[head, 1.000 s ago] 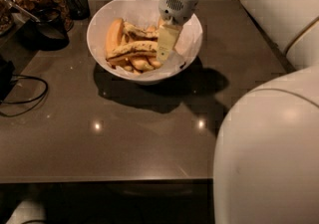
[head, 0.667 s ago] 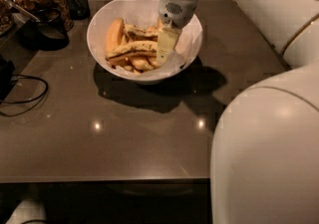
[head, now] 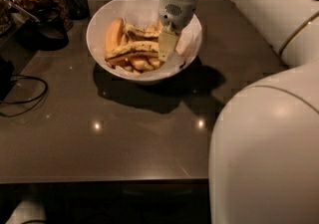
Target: Pick banana from white bowl
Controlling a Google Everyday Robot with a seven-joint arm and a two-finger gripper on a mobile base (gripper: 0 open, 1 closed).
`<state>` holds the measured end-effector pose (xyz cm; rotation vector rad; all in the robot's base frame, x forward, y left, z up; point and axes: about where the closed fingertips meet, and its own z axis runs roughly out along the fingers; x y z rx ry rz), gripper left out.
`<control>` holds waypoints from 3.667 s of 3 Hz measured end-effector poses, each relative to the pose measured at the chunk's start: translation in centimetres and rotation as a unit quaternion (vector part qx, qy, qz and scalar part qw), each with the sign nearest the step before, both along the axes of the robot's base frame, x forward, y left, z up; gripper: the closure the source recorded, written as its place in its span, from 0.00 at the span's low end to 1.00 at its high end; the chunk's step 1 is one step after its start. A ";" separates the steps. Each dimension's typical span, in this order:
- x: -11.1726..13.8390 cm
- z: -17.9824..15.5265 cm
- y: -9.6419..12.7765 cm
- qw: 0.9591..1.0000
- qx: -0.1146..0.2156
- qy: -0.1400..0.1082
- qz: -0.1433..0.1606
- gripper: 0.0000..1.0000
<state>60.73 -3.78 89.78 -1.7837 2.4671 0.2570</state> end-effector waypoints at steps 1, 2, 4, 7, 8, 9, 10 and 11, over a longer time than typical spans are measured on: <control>1.0 0.2 0.7 1.000 0.010 -0.018 -0.003 1.00; 0.4 1.4 0.4 0.998 0.019 -0.052 -0.004 1.00; -2.9 4.3 -1.1 0.993 0.066 -0.099 0.026 1.00; -5.0 7.4 0.2 0.982 0.117 -0.125 0.084 1.00; -6.8 9.3 0.9 0.976 0.139 -0.136 0.100 1.00; -8.6 10.5 1.3 0.971 0.159 -0.139 0.115 1.00; -9.1 11.0 1.6 0.969 0.164 -0.144 0.118 1.00; -10.9 11.8 1.2 0.966 0.173 -0.152 0.114 1.00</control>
Offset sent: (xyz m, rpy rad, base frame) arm -0.0240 -0.0093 0.0323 0.0340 -0.1550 -0.0004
